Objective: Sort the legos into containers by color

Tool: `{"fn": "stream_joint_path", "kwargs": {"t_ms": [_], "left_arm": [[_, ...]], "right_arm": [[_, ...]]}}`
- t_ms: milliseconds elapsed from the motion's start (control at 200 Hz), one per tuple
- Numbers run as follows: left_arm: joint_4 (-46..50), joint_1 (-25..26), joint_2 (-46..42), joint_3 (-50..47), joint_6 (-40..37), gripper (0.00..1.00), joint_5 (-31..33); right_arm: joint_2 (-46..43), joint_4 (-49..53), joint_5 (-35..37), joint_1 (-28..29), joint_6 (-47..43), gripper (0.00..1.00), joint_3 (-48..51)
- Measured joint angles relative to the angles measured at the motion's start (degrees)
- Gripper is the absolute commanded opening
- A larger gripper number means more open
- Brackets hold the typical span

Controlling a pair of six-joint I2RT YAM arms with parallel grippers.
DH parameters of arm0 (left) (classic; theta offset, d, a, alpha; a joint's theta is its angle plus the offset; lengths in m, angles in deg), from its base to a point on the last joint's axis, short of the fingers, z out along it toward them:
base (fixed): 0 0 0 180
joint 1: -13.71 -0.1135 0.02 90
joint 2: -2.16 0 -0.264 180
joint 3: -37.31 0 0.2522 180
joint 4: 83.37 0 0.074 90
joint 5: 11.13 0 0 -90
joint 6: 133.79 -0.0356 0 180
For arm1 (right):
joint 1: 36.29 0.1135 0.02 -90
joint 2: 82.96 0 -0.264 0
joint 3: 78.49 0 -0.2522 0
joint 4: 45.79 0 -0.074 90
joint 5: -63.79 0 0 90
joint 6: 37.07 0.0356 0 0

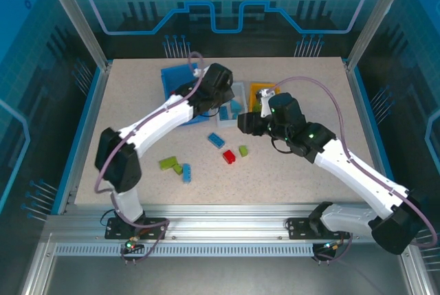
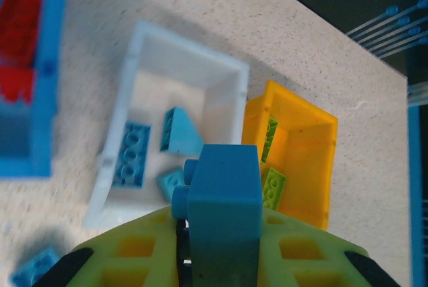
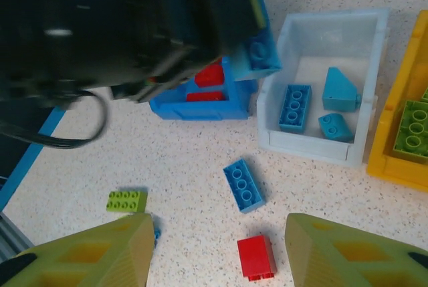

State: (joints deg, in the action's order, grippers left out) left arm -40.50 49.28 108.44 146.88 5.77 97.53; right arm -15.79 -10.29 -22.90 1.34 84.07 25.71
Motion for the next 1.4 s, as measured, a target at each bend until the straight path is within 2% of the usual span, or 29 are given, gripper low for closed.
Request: {"fn": "stream_joint_path", "kwargs": {"t_ms": [120, 385, 450, 610, 715, 830, 955, 1065, 1205, 1401], "left_arm": [[0.8, -0.8, 8.6, 6.6, -6.1, 0.15, 0.0], [3.9, -3.4, 21.1, 14.4, -12.2, 0.21, 0.0], [4.3, -3.5, 22.4, 15.3, -12.7, 0.27, 0.0], [5.4, -3.4, 23.1, 16.0, -14.1, 0.49, 0.0], [5.5, -3.4, 23.0, 16.3, -14.4, 0.57, 0.0], [6.0, -3.3, 21.9, 16.3, -14.7, 0.6, 0.0], [6.6, -2.7, 16.6, 15.7, -15.0, 0.63, 0.0], [6.6, -1.7, 7.1, 13.3, -14.9, 0.64, 0.0], [5.7, -1.1, -10.4, 6.5, -13.1, 0.64, 0.1], [6.3, -1.2, -36.5, -10.6, -10.3, 0.64, -2.0]], "right_arm": [[1.1, -0.1, -0.4, -1.0, 0.5, 0.56, -1.6], [1.6, -0.3, -0.9, -2.6, 1.5, 0.55, -1.6], [1.6, -0.4, -0.9, -2.6, 1.5, 0.56, -1.5], [1.6, -0.4, -1.1, -3.0, 1.5, 0.57, -0.6], [1.9, -0.4, -1.5, -3.2, 1.5, 0.57, -0.5], [2.1, -0.3, -1.9, -3.3, 1.2, 0.57, -0.5], [2.1, 0.8, -2.1, -3.3, 0.1, 0.58, -1.1], [2.3, 2.2, -2.5, -3.3, -1.6, 0.59, -3.3], [5.2, 4.0, -2.1, -0.9, -5.1, 0.59, -8.5], [15.5, 7.9, 1.6, 8.5, -7.1, 0.59, -12.9]]}}
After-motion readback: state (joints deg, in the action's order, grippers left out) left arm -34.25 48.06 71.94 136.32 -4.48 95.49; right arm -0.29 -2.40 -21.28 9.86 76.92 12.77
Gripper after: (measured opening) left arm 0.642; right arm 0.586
